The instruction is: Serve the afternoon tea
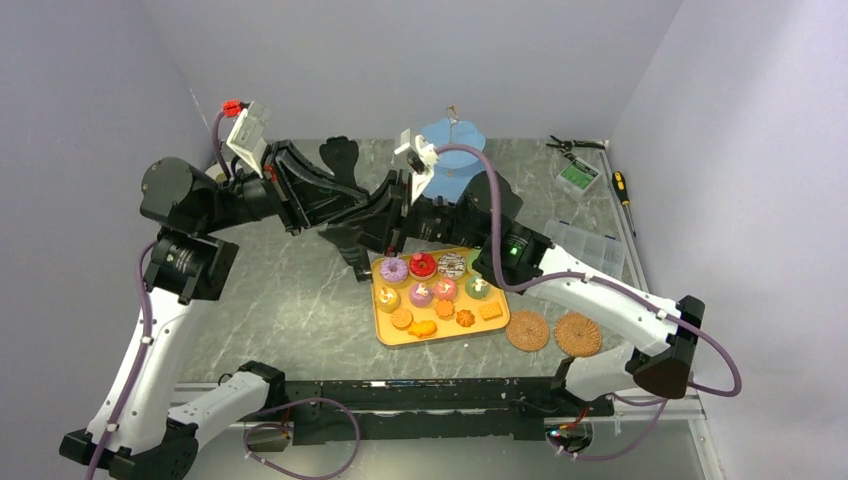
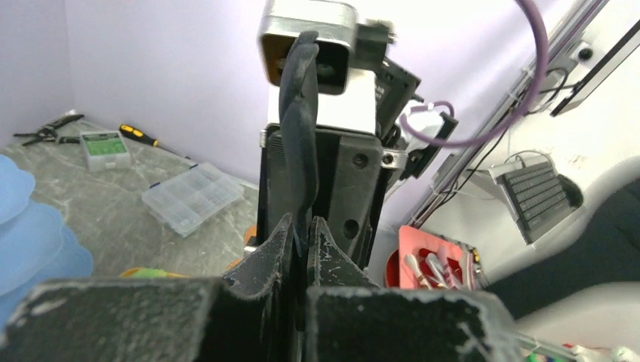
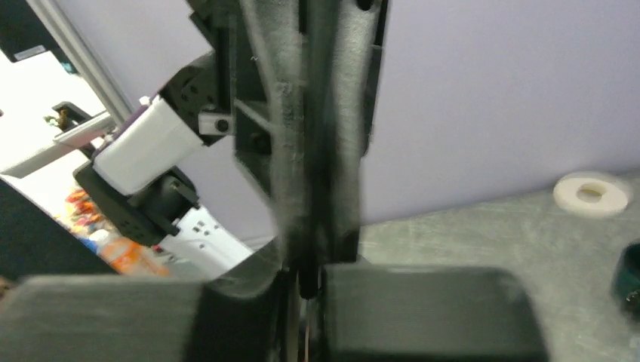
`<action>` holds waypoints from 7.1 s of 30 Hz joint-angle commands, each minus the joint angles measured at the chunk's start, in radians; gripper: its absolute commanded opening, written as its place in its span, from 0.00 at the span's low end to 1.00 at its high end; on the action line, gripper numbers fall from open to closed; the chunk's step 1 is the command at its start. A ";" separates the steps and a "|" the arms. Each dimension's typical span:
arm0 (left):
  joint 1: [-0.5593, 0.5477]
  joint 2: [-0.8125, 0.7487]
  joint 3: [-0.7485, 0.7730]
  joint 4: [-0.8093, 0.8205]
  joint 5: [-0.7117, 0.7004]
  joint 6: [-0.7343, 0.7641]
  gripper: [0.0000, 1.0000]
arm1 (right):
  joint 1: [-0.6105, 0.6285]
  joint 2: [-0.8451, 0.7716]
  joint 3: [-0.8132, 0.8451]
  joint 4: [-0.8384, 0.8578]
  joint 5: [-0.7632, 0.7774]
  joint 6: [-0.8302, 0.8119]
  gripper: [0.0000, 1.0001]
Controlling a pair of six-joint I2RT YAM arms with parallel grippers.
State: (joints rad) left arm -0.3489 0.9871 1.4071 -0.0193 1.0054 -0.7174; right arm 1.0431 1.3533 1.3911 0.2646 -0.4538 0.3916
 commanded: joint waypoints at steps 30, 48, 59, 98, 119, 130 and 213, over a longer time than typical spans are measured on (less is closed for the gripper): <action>0.011 -0.009 0.381 -1.133 0.065 1.148 0.94 | 0.006 0.193 0.674 -1.407 -0.085 -0.357 0.00; 0.011 0.103 0.648 -1.665 -0.197 1.873 0.90 | 0.062 0.190 0.574 -1.495 0.364 -0.424 0.00; 0.010 -0.009 0.362 -1.664 -0.270 2.072 0.90 | 0.032 0.325 0.684 -1.493 0.573 -0.408 0.00; 0.010 -0.076 -0.128 -1.284 -0.235 2.064 0.03 | 0.054 0.456 0.722 -1.366 0.458 -0.364 0.47; 0.069 0.043 -0.135 -0.461 0.055 0.666 0.03 | -0.156 -0.458 -0.079 -0.556 0.239 -0.246 1.00; 0.132 0.097 -0.134 -0.077 0.211 0.283 0.03 | -0.166 -0.496 -0.550 -0.010 0.296 -0.094 1.00; 0.128 0.021 -0.282 0.168 0.317 0.259 0.03 | -0.260 -0.084 -0.422 0.853 -0.077 -0.026 0.89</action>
State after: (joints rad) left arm -0.2176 1.0222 1.1297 0.1410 1.3136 -0.4652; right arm 0.7876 1.3029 0.9230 1.0431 -0.4728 0.3523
